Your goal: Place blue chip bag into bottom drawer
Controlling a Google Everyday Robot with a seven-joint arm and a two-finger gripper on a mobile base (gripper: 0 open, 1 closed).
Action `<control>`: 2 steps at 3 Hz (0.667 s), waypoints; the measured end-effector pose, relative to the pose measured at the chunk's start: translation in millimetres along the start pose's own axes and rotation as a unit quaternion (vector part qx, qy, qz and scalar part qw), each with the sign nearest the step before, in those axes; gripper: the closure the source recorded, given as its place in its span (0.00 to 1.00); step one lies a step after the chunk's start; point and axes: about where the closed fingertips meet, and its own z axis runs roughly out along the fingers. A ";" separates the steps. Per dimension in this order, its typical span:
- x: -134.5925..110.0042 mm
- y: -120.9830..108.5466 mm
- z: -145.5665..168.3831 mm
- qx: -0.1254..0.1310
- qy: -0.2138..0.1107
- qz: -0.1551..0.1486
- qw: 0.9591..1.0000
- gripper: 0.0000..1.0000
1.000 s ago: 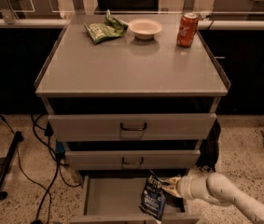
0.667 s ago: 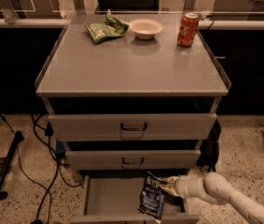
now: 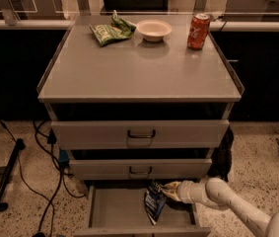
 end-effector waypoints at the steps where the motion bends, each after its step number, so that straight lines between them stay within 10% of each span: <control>1: -0.7 -3.9 10.2 -0.002 0.000 -0.003 1.000 1.00; 2: 8.6 -3.6 13.6 -0.001 0.010 0.000 1.000 1.00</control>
Offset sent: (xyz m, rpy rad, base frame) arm 0.0038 -0.0088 -0.0287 -0.0544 0.0293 -0.0211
